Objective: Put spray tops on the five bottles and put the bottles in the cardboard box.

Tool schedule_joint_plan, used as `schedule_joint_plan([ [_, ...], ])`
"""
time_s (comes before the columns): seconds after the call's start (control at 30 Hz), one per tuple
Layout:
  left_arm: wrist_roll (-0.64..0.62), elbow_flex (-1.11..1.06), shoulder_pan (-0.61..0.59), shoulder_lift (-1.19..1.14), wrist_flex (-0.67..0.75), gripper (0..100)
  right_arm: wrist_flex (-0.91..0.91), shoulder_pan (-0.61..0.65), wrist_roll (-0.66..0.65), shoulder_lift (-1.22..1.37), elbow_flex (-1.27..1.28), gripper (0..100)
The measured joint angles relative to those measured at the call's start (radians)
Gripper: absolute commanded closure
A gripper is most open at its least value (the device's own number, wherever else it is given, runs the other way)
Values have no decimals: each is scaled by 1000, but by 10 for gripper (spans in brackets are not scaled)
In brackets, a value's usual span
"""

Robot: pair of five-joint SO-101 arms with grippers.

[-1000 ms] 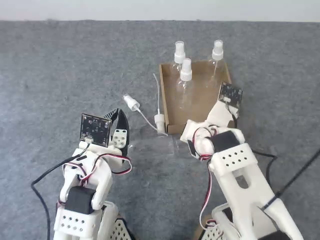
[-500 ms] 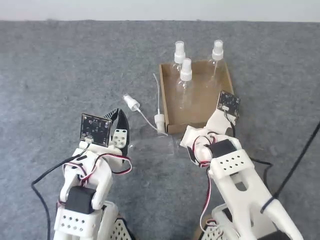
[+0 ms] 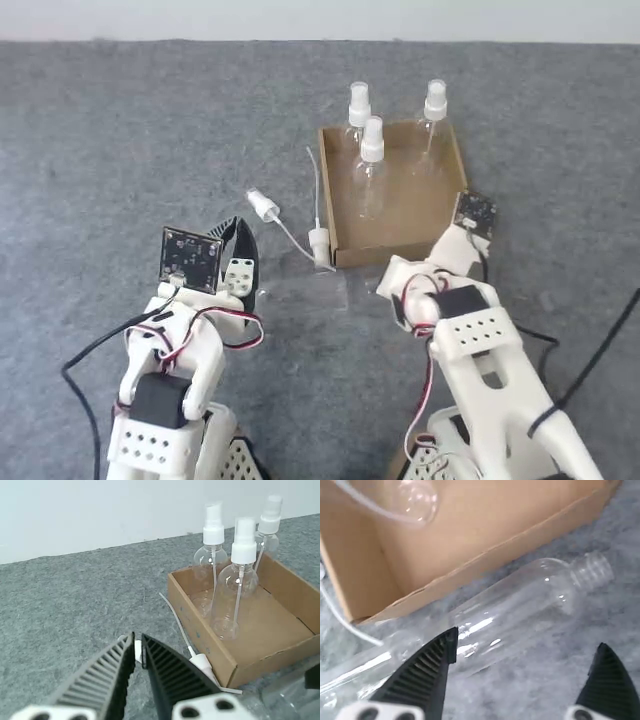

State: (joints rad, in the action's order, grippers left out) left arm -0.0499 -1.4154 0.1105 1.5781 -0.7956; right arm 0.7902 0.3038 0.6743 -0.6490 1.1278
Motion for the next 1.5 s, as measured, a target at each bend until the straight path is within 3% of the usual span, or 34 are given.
schedule_joint_plan([
  [0.23,0,0,0,0,0,988,11,-160,-129,-2,21,659],
  [0.53,0,0,0,0,0,988,236,-523,-353,31,-38,656],
  [0.67,0,0,-5,0,0,988,276,-612,-382,28,-106,655],
  [0.9,0,0,-5,0,0,988,361,-548,-301,28,-249,655],
  [1.27,0,0,-8,0,0,988,446,-261,103,28,-430,656],
  [1.5,0,0,-8,0,0,988,342,-262,140,29,-367,658],
])
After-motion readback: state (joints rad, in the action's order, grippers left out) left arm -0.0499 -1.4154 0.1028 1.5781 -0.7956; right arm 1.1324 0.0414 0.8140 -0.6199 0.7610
